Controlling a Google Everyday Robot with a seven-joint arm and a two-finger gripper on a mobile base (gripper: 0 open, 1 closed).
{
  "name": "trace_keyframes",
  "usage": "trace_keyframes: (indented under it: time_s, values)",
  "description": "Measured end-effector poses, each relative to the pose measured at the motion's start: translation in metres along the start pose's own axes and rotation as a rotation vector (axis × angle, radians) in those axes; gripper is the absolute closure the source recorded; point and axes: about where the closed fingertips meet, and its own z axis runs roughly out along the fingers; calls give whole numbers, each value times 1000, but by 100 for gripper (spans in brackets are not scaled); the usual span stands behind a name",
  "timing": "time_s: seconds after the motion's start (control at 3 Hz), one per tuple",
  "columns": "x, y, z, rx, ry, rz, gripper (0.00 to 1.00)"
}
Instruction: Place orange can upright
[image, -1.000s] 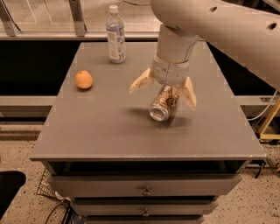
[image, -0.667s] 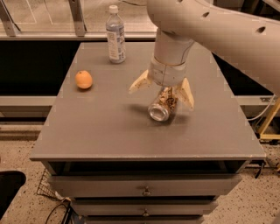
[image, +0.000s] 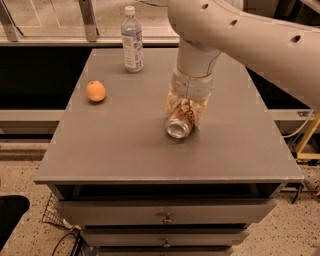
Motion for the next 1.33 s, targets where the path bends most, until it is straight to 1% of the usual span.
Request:
trace_keyframes:
  time_s: [0.67,1.0,1.33]
  values:
    - [0,0,0,-2,-3,-6,95]
    - [0,0,0,-3,-4,-8,100]
    - [-10,0,-17,-18,-80,-28,100]
